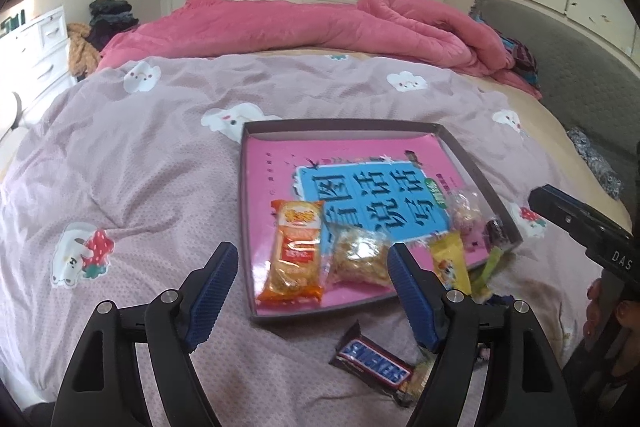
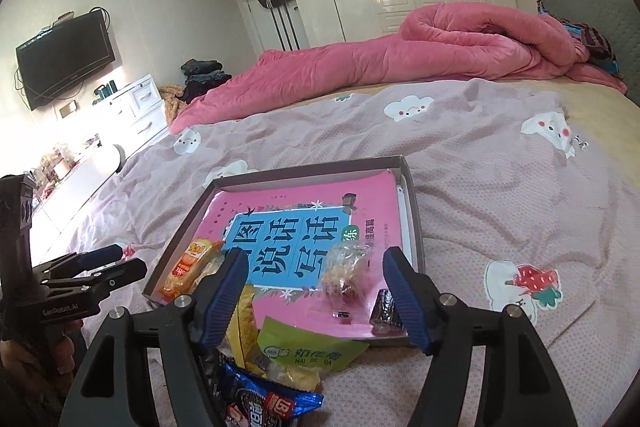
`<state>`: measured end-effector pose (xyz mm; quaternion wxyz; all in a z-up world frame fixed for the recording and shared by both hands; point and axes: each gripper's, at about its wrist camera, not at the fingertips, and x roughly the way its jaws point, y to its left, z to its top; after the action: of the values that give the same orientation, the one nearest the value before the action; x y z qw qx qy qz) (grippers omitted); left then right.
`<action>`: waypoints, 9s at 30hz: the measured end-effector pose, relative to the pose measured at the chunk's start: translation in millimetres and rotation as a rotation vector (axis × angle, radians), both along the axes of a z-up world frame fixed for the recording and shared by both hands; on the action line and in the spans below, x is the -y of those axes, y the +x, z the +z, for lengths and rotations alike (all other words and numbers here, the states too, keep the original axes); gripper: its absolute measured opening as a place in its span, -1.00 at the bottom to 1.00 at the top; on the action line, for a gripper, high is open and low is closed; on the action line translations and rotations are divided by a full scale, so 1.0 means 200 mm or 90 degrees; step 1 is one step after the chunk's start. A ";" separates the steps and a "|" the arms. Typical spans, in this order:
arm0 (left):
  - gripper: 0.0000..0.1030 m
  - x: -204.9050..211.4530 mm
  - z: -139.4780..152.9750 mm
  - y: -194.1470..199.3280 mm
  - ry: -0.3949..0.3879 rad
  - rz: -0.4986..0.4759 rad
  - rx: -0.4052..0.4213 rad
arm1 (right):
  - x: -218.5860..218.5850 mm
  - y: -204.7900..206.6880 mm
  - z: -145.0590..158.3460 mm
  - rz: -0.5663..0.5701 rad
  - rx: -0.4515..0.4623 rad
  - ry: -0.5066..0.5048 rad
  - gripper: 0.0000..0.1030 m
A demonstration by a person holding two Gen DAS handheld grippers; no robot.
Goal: Organize snacks
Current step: 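Move the left tool to the round cake bag while the right tool moves to the blue biscuit bag, then grasp the round cake bag with the left tool while the right tool grasps the blue biscuit bag, then carry the cake bag with the left tool while the right tool carries the biscuit bag over the tray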
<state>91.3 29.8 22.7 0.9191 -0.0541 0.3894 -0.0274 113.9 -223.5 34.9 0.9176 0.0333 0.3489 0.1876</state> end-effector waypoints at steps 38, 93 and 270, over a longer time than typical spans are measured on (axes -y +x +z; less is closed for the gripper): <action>0.54 0.29 -0.08 -0.30 0.054 -0.134 -0.054 | 0.03 -0.31 -0.03 -0.020 -0.045 -0.027 0.52; 0.40 0.45 -0.30 -0.24 0.091 -0.228 -0.116 | -0.18 -0.26 -0.40 -0.013 -0.235 -0.052 0.45; -0.24 0.02 -0.22 0.24 -0.005 -0.024 -0.008 | -0.09 0.16 -0.28 0.022 -0.132 -0.016 0.04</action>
<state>138.5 26.1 -21.2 0.9156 -0.0507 0.3962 -0.0457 146.1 -205.2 -20.5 0.8736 0.0346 0.4446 0.1947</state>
